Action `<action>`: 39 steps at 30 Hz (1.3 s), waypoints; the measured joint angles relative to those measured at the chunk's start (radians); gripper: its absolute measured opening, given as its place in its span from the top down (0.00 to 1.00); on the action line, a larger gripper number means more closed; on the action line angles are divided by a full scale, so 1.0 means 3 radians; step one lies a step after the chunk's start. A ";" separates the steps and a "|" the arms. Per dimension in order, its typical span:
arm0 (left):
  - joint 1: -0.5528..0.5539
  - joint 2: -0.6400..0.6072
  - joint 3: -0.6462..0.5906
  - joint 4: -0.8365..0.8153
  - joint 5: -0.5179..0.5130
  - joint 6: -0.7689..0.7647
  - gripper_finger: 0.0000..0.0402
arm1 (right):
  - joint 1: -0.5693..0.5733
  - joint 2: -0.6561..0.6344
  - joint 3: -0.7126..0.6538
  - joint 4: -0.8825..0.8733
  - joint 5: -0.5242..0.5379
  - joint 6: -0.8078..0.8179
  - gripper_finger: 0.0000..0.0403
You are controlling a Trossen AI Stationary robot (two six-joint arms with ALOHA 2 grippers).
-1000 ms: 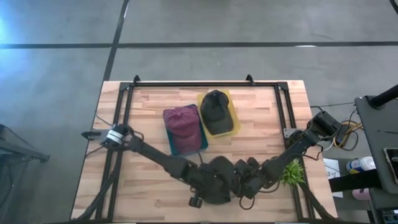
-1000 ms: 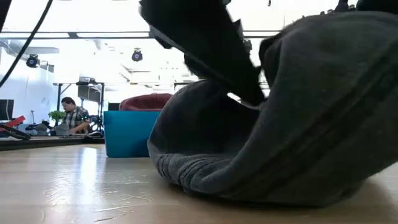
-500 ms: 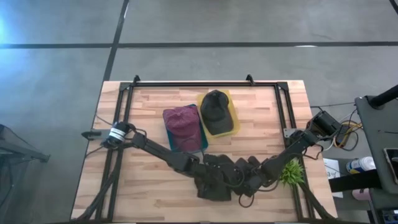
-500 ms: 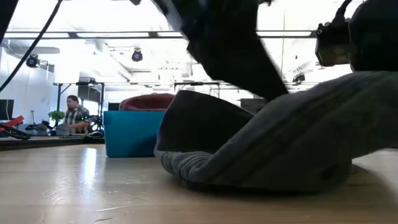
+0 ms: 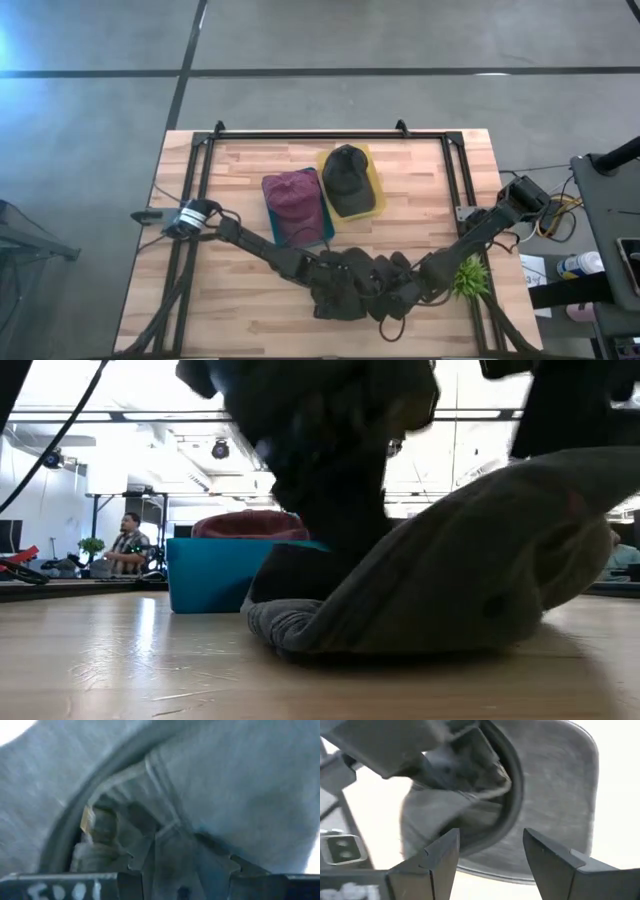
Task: Pick & Place hat
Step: Put the black cap into the yellow bin
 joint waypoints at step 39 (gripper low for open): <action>-0.0141 -0.0309 -0.0425 -0.0698 -0.0764 0.0118 0.69 | 0.0060 0.0728 0.0468 -0.0415 -0.0093 -0.0481 0.47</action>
